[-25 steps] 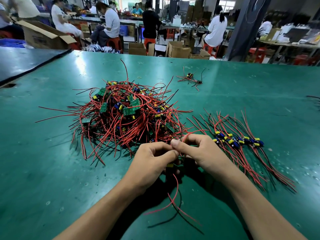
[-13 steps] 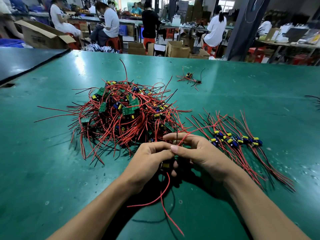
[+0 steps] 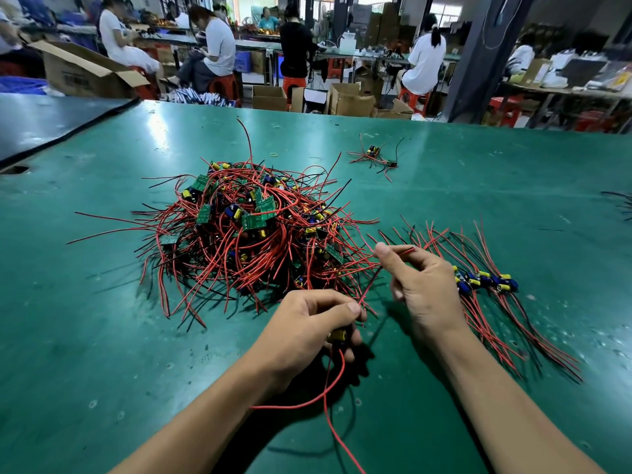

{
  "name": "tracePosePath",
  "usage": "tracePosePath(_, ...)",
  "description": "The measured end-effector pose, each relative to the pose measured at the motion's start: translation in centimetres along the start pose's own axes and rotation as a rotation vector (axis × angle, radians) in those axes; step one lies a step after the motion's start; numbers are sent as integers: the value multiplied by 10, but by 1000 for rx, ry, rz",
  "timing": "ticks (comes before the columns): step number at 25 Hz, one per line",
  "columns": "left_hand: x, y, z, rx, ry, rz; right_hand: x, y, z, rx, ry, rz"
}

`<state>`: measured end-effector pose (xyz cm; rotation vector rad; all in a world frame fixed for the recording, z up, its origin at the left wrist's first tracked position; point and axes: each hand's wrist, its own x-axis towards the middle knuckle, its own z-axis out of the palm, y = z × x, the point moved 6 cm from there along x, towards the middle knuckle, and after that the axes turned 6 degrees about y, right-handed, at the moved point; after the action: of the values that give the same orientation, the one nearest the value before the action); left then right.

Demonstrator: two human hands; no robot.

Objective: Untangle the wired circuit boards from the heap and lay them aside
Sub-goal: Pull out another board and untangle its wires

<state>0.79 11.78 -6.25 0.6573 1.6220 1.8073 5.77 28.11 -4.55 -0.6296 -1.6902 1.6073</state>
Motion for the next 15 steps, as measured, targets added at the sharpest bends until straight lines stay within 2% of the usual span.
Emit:
tracePosePath(3,1,2,1,159,31,81,0,-3,-2,-94,-14,-110)
tracePosePath(8,2,5,-4,360,172,191,-5,-1,16,104,-137,38)
tracePosePath(10,2,5,-6,392,216,218,-11,3,24,113,-246,161)
tracePosePath(12,3,4,-10,367,262,203,-23,8,33,23,-432,239)
tracePosePath(15,3,2,-14,349,286,199,-31,8,38,-29,-555,216)
